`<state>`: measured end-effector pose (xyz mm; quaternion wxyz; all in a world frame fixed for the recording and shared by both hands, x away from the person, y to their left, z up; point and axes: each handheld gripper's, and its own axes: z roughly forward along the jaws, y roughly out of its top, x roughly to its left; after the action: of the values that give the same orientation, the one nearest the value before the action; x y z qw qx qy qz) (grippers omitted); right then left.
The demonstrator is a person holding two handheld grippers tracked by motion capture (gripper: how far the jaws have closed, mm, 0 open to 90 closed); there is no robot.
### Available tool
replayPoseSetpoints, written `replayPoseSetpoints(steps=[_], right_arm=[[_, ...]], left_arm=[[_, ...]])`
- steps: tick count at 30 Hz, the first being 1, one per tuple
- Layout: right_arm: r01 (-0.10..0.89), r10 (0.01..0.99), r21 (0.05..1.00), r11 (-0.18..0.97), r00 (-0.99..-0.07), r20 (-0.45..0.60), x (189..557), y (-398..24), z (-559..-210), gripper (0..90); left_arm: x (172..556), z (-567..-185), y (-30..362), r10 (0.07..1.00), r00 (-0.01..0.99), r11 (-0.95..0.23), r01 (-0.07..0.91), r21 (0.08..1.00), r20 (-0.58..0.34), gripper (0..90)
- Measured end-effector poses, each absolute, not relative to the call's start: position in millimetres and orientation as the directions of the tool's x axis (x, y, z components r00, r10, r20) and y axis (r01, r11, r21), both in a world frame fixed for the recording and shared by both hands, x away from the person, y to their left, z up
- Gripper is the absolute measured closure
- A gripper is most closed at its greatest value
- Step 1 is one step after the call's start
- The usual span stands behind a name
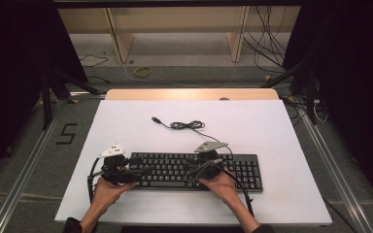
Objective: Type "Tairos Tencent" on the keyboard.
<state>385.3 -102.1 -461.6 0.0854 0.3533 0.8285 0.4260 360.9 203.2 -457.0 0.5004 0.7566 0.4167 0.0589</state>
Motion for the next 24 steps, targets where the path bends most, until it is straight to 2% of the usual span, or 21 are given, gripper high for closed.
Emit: replayPoseSetpoints(steps=[8, 24], right_arm=[[0.521, 0.663, 0.744, 0.418, -0.735, 0.142, 388.3, -97.6, -466.8, 88.0], [0.532, 0.665, 0.729, 0.431, -0.733, 0.142, 390.9, -96.6, -471.1, 90.0]], left_arm=[[357.7, -457.5, 204.6, 0.684, 0.650, -0.146, 0.567, 0.811, -0.331, 28.5], [352.7, -459.5, 205.2, 0.681, 0.655, -0.151, 0.562, 0.813, -0.327, 28.4]])
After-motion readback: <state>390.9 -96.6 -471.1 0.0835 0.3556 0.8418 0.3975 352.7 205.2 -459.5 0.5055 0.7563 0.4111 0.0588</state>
